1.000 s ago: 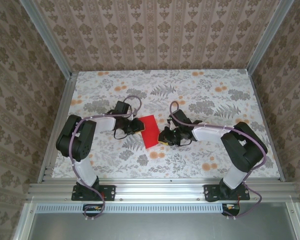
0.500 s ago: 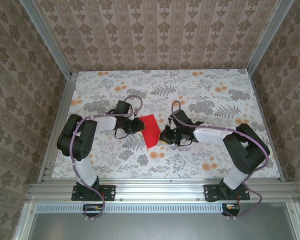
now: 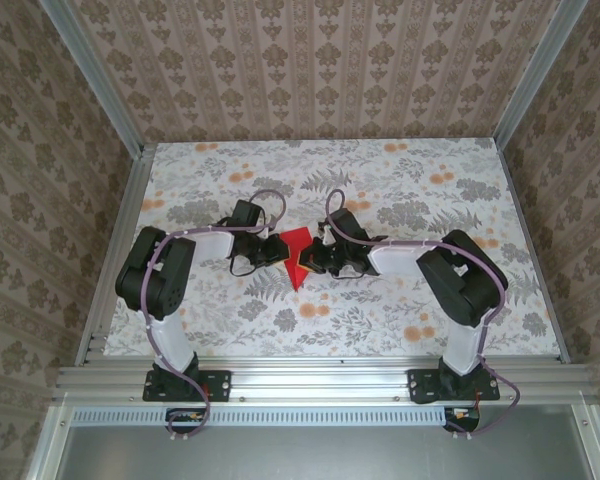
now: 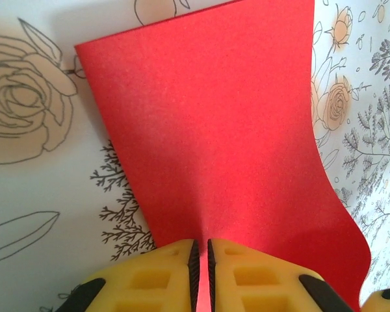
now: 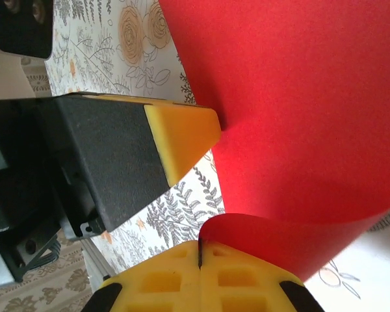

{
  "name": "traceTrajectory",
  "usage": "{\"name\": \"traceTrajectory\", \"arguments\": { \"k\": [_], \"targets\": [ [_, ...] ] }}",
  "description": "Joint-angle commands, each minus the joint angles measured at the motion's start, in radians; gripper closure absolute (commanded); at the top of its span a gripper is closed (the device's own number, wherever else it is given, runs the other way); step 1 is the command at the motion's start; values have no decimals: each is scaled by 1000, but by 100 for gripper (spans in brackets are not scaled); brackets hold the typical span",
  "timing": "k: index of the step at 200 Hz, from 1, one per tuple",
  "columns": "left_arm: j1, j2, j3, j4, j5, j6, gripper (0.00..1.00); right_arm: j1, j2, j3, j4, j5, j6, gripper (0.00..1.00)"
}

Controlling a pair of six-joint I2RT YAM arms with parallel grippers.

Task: Fold a paper plane with a square sheet of paper (pick it up from the middle)
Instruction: Third fold the triangle at the center of the table.

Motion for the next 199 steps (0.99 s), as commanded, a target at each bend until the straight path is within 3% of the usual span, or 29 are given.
{"name": "traceTrajectory", "arguments": {
  "k": [1,153,199],
  "targets": [
    [-6,38,4,-77,-58,37,86,9,33,42,26,-16,12,100],
    [-36,51,17,-99,-76,46,92,27,136,102,-37,-26,-29,99],
    [-36,51,17,-102,-82,48,92,29,119,107,-132,18,-76,99]
  ]
}}
